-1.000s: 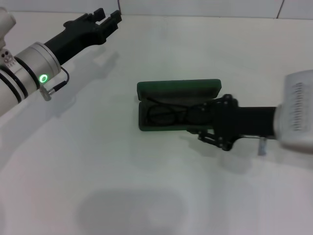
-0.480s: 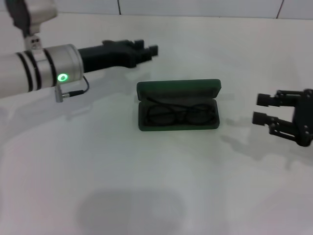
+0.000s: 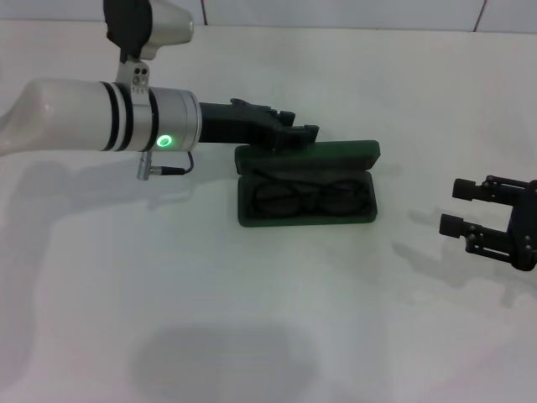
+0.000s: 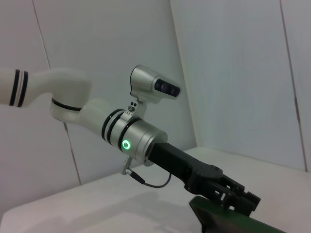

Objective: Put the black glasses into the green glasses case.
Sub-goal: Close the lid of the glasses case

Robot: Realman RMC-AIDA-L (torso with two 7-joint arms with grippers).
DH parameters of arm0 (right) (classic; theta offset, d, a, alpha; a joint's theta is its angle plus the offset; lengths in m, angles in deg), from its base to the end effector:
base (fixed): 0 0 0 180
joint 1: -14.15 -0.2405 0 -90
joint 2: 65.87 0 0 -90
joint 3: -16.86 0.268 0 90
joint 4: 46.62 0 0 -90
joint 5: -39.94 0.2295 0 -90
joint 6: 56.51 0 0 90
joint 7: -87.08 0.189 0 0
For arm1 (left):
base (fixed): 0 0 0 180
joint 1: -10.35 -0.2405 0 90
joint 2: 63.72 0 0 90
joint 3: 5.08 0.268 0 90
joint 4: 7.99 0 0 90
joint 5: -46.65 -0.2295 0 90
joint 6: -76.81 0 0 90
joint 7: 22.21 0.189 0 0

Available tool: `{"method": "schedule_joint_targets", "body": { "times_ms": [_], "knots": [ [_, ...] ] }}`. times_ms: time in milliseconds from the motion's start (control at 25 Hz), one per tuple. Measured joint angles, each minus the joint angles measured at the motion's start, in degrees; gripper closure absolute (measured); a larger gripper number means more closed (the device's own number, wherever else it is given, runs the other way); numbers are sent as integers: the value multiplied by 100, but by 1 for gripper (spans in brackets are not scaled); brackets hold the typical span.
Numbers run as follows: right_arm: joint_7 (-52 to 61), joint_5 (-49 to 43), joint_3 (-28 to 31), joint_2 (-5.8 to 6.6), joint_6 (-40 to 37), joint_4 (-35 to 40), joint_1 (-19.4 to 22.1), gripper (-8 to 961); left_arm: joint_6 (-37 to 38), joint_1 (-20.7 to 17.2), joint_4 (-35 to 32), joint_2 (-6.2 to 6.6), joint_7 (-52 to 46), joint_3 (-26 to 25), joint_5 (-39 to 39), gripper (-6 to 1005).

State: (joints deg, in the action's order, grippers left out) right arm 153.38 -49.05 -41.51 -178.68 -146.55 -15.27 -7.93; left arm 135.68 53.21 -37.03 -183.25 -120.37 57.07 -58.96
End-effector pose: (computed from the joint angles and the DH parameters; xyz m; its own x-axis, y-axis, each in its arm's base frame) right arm 0.2836 0.3343 -0.0279 0.7672 -0.2057 -0.6075 -0.3847 -0.9055 -0.1792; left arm -0.2153 0.4448 -0.1138 0.7518 0.5244 0.3997 0.6322 -0.7454 -0.2112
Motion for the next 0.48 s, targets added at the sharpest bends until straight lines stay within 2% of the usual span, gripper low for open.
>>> {"method": "schedule_joint_targets", "body": {
  "times_ms": [200, 480],
  "knots": [
    [-6, -61, 0, -22, 107, -1, 7, 370, 129, -8, 3, 2, 22, 42, -22, 485],
    [-10, -127, 25, -78, 293, -4, 5, 366, 250, -221, -40, -11, 439, 614, -32, 484]
  ]
}}
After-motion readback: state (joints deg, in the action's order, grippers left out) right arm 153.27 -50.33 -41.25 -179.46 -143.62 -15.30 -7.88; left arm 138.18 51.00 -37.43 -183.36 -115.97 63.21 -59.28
